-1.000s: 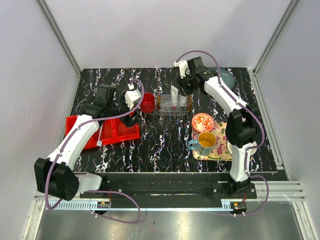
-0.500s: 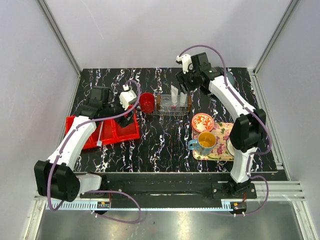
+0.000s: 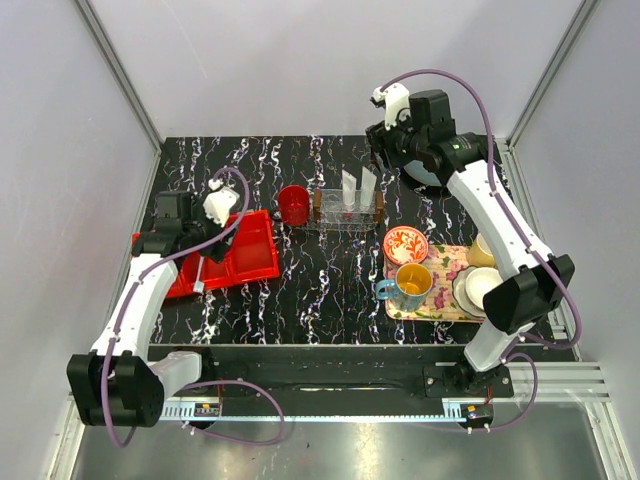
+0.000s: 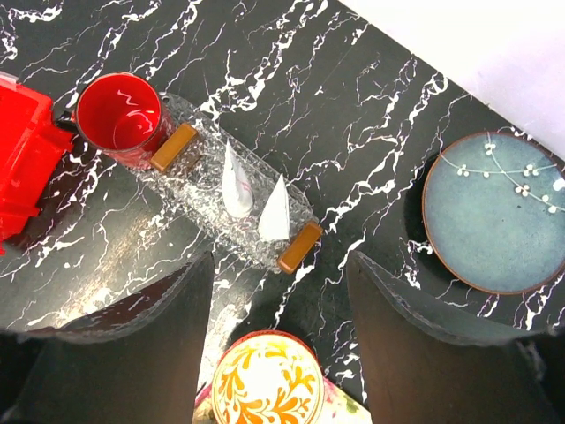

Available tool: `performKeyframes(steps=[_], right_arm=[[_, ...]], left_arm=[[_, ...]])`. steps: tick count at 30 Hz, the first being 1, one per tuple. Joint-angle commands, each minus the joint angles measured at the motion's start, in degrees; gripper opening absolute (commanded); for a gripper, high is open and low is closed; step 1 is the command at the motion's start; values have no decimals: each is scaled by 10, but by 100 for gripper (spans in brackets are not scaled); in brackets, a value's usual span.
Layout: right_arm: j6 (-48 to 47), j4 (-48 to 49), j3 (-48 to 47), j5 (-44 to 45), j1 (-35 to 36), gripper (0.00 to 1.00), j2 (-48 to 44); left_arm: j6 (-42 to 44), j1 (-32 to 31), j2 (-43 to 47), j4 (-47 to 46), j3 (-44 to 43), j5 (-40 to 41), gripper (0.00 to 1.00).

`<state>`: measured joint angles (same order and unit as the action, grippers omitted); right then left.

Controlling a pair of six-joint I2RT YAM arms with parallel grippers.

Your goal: Prepare toiletry sets of a toothbrush and toothpaste on the tray

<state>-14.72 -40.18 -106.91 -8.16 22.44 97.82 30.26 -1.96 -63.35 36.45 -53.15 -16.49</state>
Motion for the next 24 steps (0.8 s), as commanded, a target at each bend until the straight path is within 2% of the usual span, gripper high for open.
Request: performKeyframes(steps=[1, 5, 14, 24], right_arm=[[13, 14, 22, -10, -2, 67, -31], [13, 19, 33, -13, -1, 66, -39], [16, 25, 44, -27, -2, 66, -45], [14, 30, 58, -30, -2, 65, -47]], left_arm=[[-35, 20, 9, -9, 7, 87, 70], [-33, 20, -1, -10, 22, 141, 69], [-29, 43, -73, -51, 42, 207, 62], [-32, 48, -143, -59, 41, 194, 53]])
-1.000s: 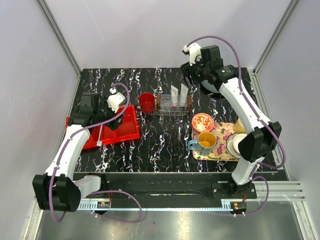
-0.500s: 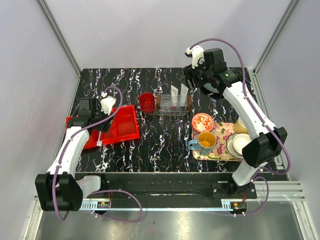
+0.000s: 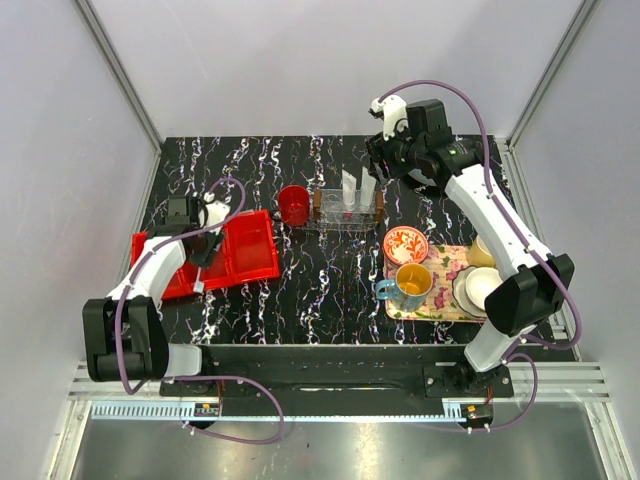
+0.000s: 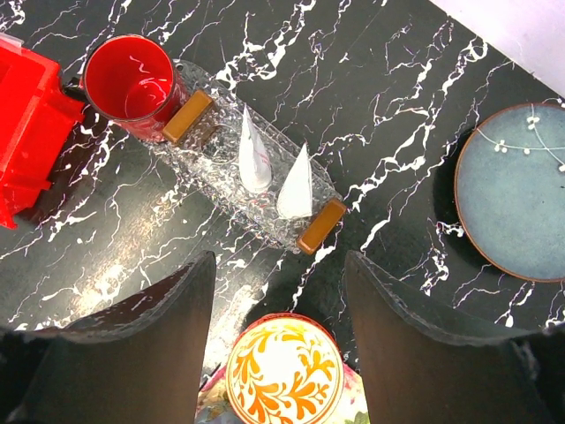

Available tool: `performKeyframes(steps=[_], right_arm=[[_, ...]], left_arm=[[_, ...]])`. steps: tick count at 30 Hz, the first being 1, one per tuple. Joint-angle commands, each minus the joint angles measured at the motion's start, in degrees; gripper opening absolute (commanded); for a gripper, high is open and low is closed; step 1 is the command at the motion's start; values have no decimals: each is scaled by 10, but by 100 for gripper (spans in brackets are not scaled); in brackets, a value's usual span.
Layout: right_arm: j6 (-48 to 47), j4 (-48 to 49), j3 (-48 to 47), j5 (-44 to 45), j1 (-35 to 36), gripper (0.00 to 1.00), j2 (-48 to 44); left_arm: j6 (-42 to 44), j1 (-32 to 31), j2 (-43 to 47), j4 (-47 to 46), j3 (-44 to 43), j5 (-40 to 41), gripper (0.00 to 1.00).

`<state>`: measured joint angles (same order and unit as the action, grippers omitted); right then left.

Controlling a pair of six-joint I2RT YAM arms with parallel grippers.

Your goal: Prepare toiletry sets of a toothbrush and toothpaste on the tray

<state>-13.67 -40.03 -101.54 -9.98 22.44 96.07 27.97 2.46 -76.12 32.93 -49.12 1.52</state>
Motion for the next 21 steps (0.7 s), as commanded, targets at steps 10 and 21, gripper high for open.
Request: performKeyframes(steps=[10, 21], right_arm=[[1, 34, 13, -14, -2, 64, -32], [1, 35, 15, -14, -1, 63, -28]], left_arm=[[-7, 8, -46, -22, 8, 21, 49], [-6, 11, -63, -56, 43, 23, 41]])
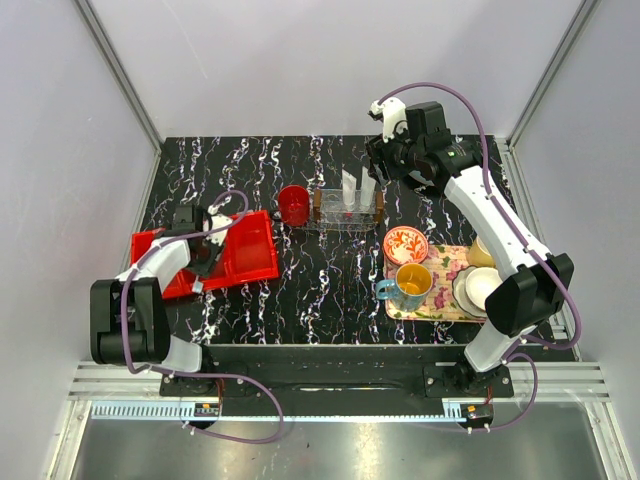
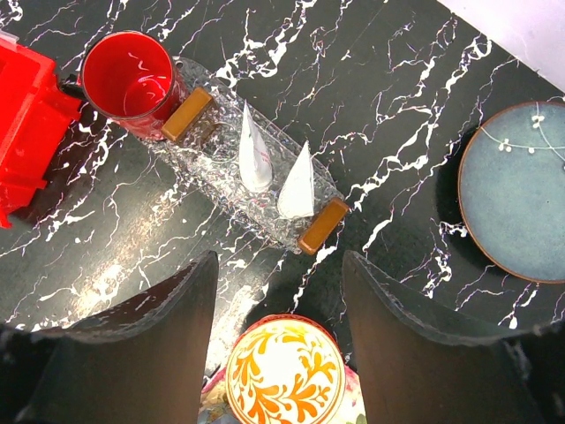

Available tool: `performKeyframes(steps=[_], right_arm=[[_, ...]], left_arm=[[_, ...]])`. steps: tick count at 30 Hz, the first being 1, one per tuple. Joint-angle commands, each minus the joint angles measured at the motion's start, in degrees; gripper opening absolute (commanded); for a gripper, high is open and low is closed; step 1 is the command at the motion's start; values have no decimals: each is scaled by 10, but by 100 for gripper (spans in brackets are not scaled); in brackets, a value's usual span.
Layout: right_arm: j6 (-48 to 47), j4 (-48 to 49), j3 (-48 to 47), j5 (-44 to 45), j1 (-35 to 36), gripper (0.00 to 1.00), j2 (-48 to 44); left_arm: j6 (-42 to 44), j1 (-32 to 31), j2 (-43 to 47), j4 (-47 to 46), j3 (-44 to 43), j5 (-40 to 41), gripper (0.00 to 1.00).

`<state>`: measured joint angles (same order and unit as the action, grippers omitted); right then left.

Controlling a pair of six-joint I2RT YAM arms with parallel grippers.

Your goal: Prepare toiletry sets of a toothbrush and toothpaste on the tray

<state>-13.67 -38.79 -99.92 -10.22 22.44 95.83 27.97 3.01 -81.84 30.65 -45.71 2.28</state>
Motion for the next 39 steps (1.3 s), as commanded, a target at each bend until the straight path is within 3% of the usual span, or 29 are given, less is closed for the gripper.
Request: performKeyframes(steps=[1, 24, 39], right_arm=[[1, 22, -1, -13, -2, 63, -26], [0, 21, 2, -16, -2, 63, -19], [0, 1, -13, -53, -1, 64, -24]], left_arm=[[-6, 5, -9, -38, 13, 16, 41], [-22, 5, 12, 0, -24, 26, 13], [-1, 5, 113, 136, -120, 33, 0]])
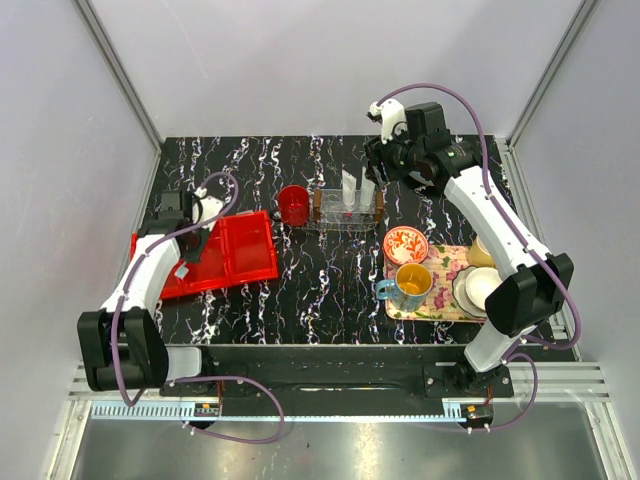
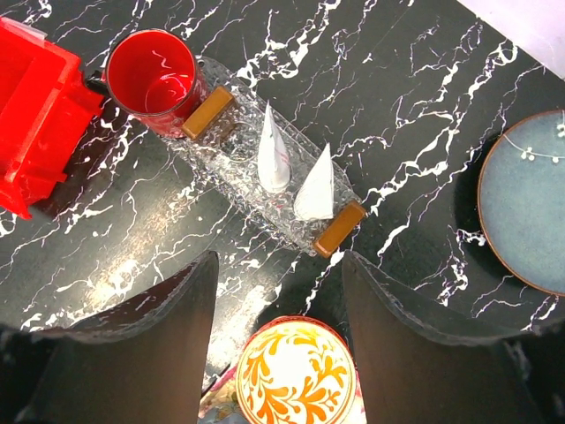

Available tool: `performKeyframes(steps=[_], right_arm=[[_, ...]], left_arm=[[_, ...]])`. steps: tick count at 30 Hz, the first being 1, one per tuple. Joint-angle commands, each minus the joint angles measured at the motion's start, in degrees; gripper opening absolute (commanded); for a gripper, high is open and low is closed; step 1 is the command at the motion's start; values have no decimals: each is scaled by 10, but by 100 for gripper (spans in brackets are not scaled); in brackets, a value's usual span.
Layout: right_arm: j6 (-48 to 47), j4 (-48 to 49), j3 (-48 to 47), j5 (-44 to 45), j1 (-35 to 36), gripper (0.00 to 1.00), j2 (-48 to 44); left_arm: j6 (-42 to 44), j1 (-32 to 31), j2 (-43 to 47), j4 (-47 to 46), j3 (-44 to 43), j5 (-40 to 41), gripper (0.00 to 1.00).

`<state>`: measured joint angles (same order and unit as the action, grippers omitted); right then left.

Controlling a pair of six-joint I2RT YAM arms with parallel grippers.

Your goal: Prepare toiletry sets of a toothbrush and toothpaste on the tray

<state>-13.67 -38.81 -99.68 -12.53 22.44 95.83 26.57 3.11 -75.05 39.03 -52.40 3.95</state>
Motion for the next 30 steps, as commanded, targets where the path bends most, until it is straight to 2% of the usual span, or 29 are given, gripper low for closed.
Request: performKeyframes(steps=[1, 6, 12, 18, 22, 30], right_arm=[[-6, -3, -19, -47, -2, 64, -25], [-22, -50, -57, -106, -2, 67, -13], [-56, -118, -108, -169, 9, 68, 1], [-124, -155, -118, -169, 63, 69, 0], [-125, -155, -124, -168, 83, 69, 9], [-113, -159, -139, -217, 84, 68, 29]], left_arm=[[20, 4, 53, 61, -61, 11, 0], [88, 4, 94, 129, -126, -49, 0], [157, -22, 92, 226, -225, -133, 0], [201, -122, 65, 306, -300, -180, 0], [212, -204, 42, 328, -332, -184, 0], [240, -317, 10, 331, -354, -149, 0]])
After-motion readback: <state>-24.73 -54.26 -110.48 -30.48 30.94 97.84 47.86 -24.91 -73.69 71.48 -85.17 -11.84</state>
